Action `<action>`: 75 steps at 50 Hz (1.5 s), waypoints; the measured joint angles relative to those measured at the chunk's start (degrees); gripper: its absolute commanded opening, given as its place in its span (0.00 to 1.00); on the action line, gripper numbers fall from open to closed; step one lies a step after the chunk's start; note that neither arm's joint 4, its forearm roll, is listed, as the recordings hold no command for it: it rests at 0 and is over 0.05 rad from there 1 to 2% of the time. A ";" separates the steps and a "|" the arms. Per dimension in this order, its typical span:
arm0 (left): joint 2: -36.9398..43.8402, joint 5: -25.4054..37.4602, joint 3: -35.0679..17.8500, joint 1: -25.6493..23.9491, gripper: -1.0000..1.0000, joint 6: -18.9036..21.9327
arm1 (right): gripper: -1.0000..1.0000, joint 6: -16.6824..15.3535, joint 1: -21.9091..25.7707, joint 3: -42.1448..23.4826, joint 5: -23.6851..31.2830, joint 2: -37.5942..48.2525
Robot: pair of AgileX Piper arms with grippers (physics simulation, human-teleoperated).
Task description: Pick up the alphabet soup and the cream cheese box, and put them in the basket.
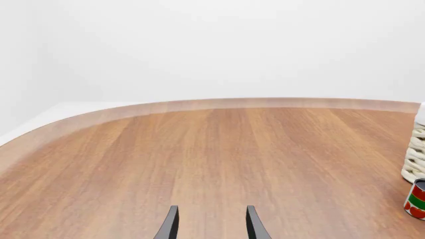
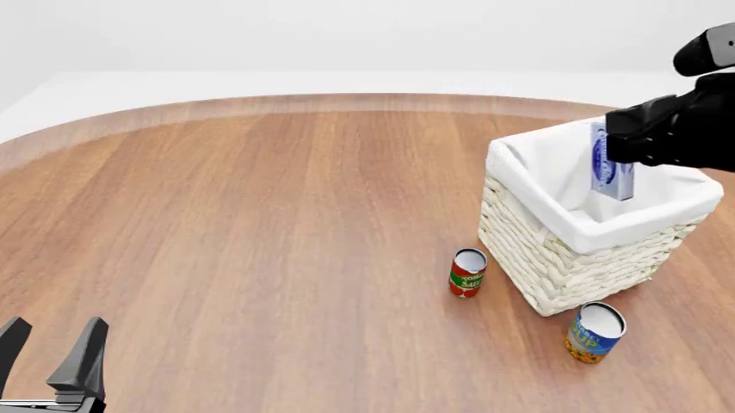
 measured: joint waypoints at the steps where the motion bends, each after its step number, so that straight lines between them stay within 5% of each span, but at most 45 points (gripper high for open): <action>1: 0.00 0.00 0.00 0.00 1.00 0.00 | 0.00 -0.07 -0.24 0.06 -0.19 0.17; 75: 0.00 0.00 0.00 0.00 1.00 0.00 | 0.00 -0.68 -8.72 5.79 -15.48 13.90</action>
